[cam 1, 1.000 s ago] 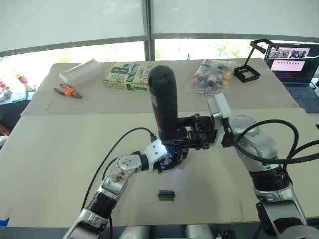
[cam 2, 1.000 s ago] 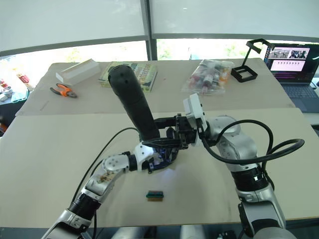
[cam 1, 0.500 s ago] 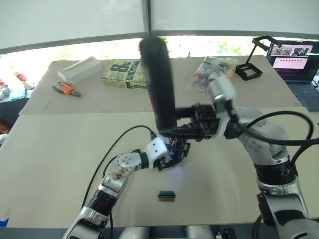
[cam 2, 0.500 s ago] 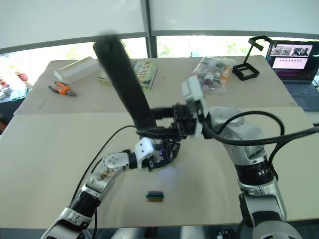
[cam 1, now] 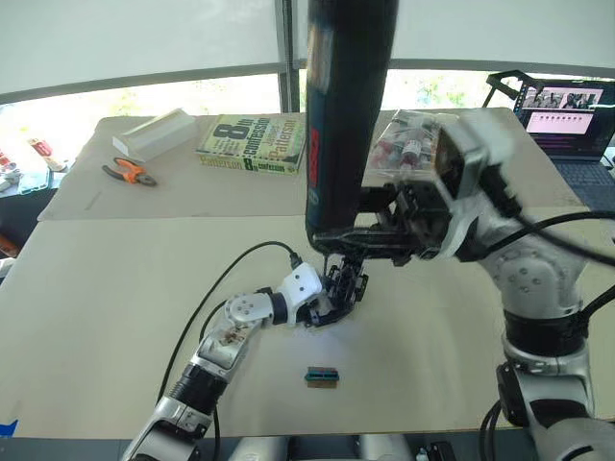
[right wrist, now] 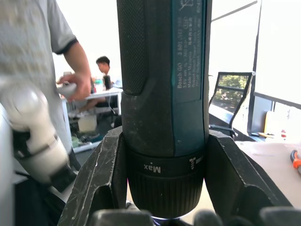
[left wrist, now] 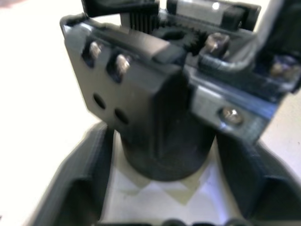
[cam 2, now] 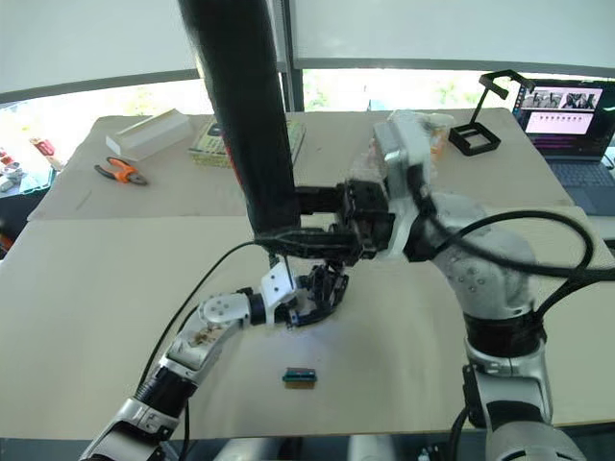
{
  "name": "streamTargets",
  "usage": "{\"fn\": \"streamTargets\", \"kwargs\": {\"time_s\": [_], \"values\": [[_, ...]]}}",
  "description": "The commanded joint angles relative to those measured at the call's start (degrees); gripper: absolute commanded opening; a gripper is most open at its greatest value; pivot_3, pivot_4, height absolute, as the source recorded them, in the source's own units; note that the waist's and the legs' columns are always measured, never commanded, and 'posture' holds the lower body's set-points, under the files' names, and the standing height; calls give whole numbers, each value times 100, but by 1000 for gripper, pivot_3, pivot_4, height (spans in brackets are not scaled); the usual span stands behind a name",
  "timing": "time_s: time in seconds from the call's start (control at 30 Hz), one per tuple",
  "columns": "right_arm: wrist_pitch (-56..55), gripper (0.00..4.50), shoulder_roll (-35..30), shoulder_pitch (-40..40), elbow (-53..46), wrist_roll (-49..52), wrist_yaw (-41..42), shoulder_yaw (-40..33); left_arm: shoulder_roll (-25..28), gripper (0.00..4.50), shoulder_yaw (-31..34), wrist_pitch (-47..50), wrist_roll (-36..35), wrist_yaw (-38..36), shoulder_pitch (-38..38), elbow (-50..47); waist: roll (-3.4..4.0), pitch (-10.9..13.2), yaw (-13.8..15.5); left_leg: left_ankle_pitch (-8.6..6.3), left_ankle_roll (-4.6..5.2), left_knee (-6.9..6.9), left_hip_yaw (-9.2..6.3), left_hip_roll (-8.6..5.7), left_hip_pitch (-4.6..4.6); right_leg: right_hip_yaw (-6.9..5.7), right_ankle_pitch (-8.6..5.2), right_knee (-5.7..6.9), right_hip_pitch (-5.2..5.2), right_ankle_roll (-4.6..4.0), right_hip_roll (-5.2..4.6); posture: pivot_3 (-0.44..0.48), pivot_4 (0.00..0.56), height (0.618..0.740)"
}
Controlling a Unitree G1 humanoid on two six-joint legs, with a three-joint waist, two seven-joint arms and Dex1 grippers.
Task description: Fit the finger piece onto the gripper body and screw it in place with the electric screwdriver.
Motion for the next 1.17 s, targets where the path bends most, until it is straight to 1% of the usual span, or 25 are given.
{"fn": "streamTargets", "kwargs": {"time_s": [0.03,0.13,0.23,0.3,0.33,0.4,0.47,0.57,0.63,0.7,0.77,0.83,0.87,0.9,0.97,1.0,1.07,1.17], "values": [[973,1879,-714,-225,322,1615,-737,-748,616,4500,510,447,-422,-254,472,-988,0,0,4,0,0,-7,0,5,-1,0,1,-7,-2,-2,4,0,150,740],[2002,1879,-1773,176,853,2523,-1123,-882,1411,4500,1023,765,-960,-699,1047,-1862,2,1,23,-3,-3,-18,1,21,-9,-4,4,-22,-8,-8,14,0,150,740],[2767,1879,-2563,928,1395,2668,-1573,-827,2169,4500,1522,992,-1392,-1139,1530,-2355,3,4,75,-4,-1,-21,8,23,-15,-5,4,-27,-10,-9,11,0,150,740],[3107,1879,-2819,1427,1723,2441,-1757,-763,2538,4500,1751,1044,-1543,-1344,1759,-2478,5,5,96,-7,3,-19,19,23,-18,-3,5,-27,-11,-11,9,0,150,740],[3226,1879,-2906,1717,1880,2124,-1787,-668,2695,4500,1859,1085,-1591,-1407,1852,-2491,11,9,98,-8,6,-19,27,23,-17,0,6,-26,-11,-12,6,0,150,740],[3298,1879,-2993,2086,2064,1572,-1697,-474,2856,4500,1957,1124,-1612,-1435,1920,-2470,22,15,95,-9,9,-18,35,23,-18,2,9,-27,-12,-15,5,0,150,740],[3372,1879,-2917,2252,2495,974,-1812,-190,2969,4500,2016,1157,-1634,-1490,1953,-2418,21,15,85,-10,10,-18,47,31,-15,5,18,-25,-12,-13,9,0,150,740],[3318,1879,-2931,2381,2866,262,-1493,95,3065,4500,2071,1125,-1653,-1559,1943,-2335,33,19,64,-9,9,-16,59,35,-15,8,26,-24,-12,-17,13,0,150,740],[2977,1879,-3110,2505,2948,-348,-1060,403,3149,4500,2146,1130,-1686,-1635,1913,-2258,36,20,40,-9,9,-16,62,36,-15,9,26,-24,-14,-17,14,0,150,740],[2340,2935,-3329,2716,2936,-948,-453,545,3298,4500,2224,1117,-1677,-1727,1898,-2139,36,20,25,-9,8,-16,63,41,-13,6,27,-25,-14,-17,19,0,150,740],[1738,3597,-3454,2929,2900,-1370,64,531,3404,4500,2268,1149,-1687,-1787,1906,-2073,36,20,21,-9,9,-16,68,41,-9,3,27,-25,-13,-16,20,0,150,740],[78,4291,-3732,3533,2580,-2174,928,359,3564,4500,2399,1339,-1845,-1897,1903,-2077,35,20,28,-12,12,-15,75,40,-7,0,28,-27,-12,-13,19,0,150,740],[-537,4456,-3801,3751,2484,-2458,1233,257,3622,4500,2454,1418,-1908,-1934,1900,-2082,35,20,37,-13,15,-14,76,40,-3,-4,29,-28,-8,-10,18,0,150,740],[-1132,4456,-3840,3974,2408,-2674,1575,77,3688,4500,2522,1508,-1977,-1981,1895,-2079,35,20,40,-14,16,-13,79,39,-3,-5,30,-27,-9,-8,17,0,150,740],[-1842,4456,-3840,4237,2377,-2764,2165,-467,3857,4500,2694,1663,-2119,-2115,1853,-2010,34,21,20,-16,18,-11,89,39,2,-8,30,-27,-10,-4,16,0,150,740],[-2030,4456,-3864,4302,2377,-2701,2451,-853,3973,4500,2842,1753,-2212,-2202,1755,-1894,36,22,16,-17,17,-11,95,40,5,-7,31,-26,-11,-4,15,0,150,740],[-2283,4456,-3868,4394,2413,-2646,2866,-1373,4134,4500,3023,1887,-2358,-2303,1602,-1741,40,25,-13,-17,16,-11,104,42,6,-3,32,-24,-16,-6,16,0,150,740],[-2534,4456,-3815,4533,2507,-2800,3228,-1796,4252,4500,3147,1937,-2462,-2437,1506,-1658,39,25,-18,-22,9,-15,107,52,28,-3,35,-25,-5,-12,25,0,150,740]]}}
